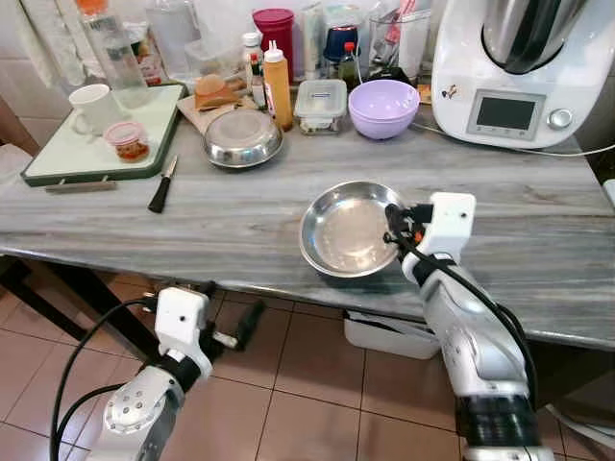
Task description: Setting the table
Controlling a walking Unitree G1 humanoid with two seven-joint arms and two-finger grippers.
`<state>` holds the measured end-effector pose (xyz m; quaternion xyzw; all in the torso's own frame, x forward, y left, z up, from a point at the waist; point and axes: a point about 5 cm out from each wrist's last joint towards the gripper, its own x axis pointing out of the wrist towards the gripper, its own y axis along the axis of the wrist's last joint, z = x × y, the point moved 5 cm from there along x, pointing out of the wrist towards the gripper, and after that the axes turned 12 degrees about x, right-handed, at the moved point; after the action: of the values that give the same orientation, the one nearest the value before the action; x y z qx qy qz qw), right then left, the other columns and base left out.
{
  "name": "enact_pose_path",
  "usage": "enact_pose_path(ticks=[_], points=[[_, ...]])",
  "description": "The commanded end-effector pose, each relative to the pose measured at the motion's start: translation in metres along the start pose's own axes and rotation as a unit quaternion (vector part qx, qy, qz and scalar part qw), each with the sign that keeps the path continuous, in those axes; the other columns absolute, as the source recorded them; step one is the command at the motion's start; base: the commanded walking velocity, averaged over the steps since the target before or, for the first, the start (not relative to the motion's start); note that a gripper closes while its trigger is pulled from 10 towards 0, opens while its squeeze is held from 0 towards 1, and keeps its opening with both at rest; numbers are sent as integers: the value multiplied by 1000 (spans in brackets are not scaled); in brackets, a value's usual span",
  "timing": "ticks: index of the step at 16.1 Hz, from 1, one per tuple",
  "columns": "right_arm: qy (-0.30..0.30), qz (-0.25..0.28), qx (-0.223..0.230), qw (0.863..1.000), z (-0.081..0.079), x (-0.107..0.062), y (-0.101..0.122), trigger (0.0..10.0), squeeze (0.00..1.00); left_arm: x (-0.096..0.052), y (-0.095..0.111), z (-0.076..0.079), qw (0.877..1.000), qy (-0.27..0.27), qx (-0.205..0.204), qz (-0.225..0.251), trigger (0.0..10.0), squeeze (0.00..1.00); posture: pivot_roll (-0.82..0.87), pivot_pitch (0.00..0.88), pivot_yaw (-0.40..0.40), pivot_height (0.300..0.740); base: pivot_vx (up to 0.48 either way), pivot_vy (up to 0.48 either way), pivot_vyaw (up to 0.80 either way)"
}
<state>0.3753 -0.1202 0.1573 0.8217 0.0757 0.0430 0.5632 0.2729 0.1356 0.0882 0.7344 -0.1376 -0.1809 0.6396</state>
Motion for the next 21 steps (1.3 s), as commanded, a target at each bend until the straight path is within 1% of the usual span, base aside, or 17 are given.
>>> enact_pose_path(ticks=[1,3,5,8,11,14,16,20,21], points=[[2,3,6,1000,-2,3,0,10000,0,-2,3,4,1000,-18,3,1,10000,0,-103,107,80,740,0,0,0],[7,-11,13,1000,-6,6,-10,10000,0,-3,7,10,999,-39,-1,4,10000,0,-99,111,81,740,0,0,0],[12,-24,23,999,-12,10,-18,10000,0,-4,7,10,999,-40,2,0,10000,0,-96,113,83,740,0,0,0],[26,-37,37,998,-28,16,-31,10000,0,-5,8,11,999,-42,2,-1,10000,0,-85,116,81,740,0,0,0],[35,-49,49,997,-36,21,-39,10000,0,-5,9,15,999,-47,2,0,10000,0,-74,115,75,740,0,0,0],[37,-48,37,997,-37,21,-42,10000,0,-6,10,15,999,-44,2,0,10000,0,-66,116,73,740,0,0,0],[38,-51,39,997,-37,22,-46,10000,0,-7,11,15,999,-45,-1,1,10000,0,-66,116,73,740,0,0,0],[41,-41,33,998,-41,27,-41,10000,0,-7,11,16,999,-50,-2,2,10000,0,-66,113,74,740,0,0,0],[40,-39,32,998,-40,28,-40,10000,27,-6,12,16,999,-52,-2,3,10000,0,-68,110,75,740,0,0,0]])
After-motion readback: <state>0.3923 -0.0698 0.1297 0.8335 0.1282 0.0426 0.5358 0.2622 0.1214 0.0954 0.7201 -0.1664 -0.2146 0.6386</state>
